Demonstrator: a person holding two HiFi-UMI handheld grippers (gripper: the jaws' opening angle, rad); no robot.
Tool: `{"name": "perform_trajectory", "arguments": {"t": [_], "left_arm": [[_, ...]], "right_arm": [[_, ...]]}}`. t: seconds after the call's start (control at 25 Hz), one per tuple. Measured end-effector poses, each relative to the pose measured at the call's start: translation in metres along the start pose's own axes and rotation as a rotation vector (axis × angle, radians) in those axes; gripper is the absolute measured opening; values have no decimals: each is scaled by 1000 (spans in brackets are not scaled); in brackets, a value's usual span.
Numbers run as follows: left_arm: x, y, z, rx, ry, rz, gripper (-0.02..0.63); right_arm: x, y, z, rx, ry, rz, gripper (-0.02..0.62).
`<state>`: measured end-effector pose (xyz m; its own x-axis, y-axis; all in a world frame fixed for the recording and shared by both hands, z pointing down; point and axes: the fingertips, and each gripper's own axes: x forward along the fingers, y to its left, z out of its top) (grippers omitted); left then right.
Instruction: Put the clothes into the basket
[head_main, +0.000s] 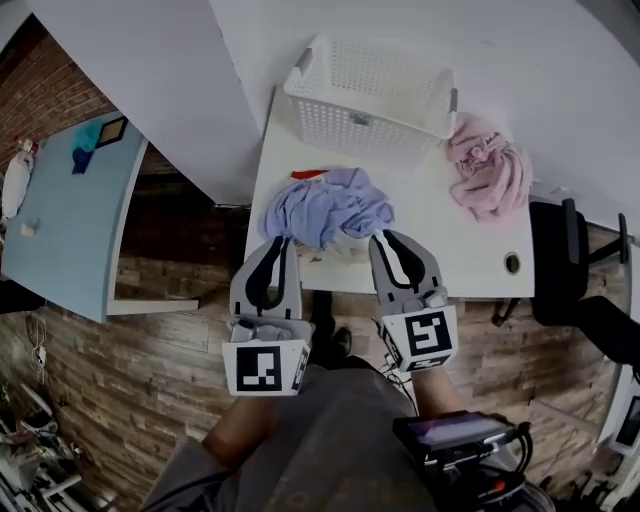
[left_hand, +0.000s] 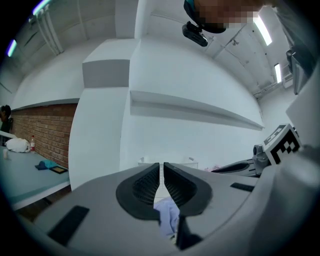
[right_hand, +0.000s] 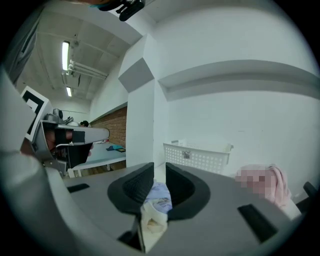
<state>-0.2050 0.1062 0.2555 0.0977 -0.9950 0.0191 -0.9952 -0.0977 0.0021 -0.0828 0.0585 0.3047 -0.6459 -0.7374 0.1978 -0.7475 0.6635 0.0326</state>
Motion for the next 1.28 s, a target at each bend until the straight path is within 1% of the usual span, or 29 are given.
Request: {"name": "perform_trajectory", "arguments": {"t": [0.08, 0.12, 0.16, 0.32, 0.36, 0.44, 0.48, 0.6, 0.68, 0.84, 0.96, 1.04, 1.12, 1.2, 1.28], "left_arm": [[11, 2, -14, -15, 18, -3, 31], [16, 2, -21, -26, 30, -8, 65], [21, 2, -28, -37, 42, -12, 115], [39, 9, -56, -66, 72, -12, 189], [43, 11, -63, -73, 78, -10, 213], [52, 16, -79, -85, 92, -4, 242], [56, 19, -86, -88, 100, 0, 262], [70, 24, -109, -94, 128, -5, 321], [78, 25, -128, -103, 171, -19, 375], [88, 31, -162, -123, 259, -29, 478], [91, 35, -180, -122, 309, -26, 522], [94, 38, -196, -125, 345, -28, 538], [96, 39, -212, -147, 386, -39, 546], [99, 35, -226, -168, 426, -53, 548], [101, 29, -234, -161, 459, -65, 546]], "right_arm": [[10, -3, -13, 7, 25, 20, 100], [15, -4, -19, 10, 35, 30, 120], [20, -4, -25, 12, 47, 39, 143], [42, -6, -55, 11, 111, 68, 221], [47, -6, -64, 13, 128, 77, 248], [59, -6, -81, 24, 164, 99, 323], [65, -6, -90, 28, 181, 112, 345], [83, -8, -114, 25, 223, 134, 457], [93, -12, -129, 35, 248, 134, 501], [104, -16, -156, 55, 307, 148, 548], [109, -23, -169, 41, 340, 142, 569], [112, -27, -178, 36, 376, 141, 575], [113, -28, -186, 41, 412, 151, 575], [113, -28, -192, 54, 423, 163, 575], [115, -28, -195, 59, 429, 174, 575]]}}
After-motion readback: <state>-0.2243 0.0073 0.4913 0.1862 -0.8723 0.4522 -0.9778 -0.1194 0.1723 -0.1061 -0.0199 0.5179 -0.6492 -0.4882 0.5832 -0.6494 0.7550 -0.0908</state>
